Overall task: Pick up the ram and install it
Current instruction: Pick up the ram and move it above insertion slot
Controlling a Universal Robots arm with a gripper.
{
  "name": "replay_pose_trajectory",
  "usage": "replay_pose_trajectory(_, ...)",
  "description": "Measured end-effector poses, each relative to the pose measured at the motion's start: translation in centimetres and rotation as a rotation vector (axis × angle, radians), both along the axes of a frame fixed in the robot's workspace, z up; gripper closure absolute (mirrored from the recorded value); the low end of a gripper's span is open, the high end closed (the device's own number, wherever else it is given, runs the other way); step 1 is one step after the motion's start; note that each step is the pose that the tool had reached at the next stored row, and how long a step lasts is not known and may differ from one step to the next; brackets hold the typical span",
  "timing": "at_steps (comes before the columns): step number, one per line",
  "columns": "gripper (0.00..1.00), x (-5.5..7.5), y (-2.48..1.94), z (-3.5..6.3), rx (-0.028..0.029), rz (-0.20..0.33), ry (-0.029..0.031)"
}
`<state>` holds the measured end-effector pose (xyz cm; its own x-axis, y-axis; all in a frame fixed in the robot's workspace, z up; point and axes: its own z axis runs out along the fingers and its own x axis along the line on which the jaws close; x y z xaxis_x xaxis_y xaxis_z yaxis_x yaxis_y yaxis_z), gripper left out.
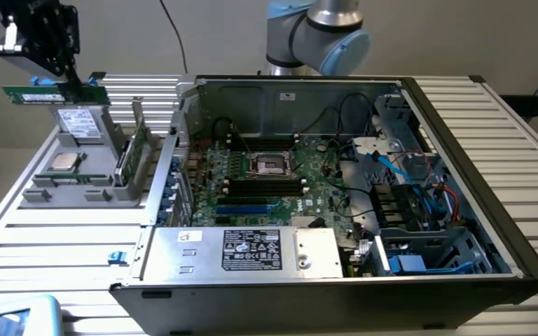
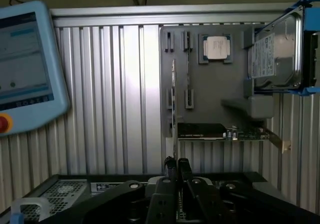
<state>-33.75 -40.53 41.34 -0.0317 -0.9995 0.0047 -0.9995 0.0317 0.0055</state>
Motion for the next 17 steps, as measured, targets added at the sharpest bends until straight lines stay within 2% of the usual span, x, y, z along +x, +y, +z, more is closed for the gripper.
replay_pose_trajectory(8,0.86,2.5,-0.07,0.29,0.0010,0.000,0.0286)
replay_pose_trajectory(17,0.86,6.6,-0.08,0.29,0.0012,0.000,0.0403)
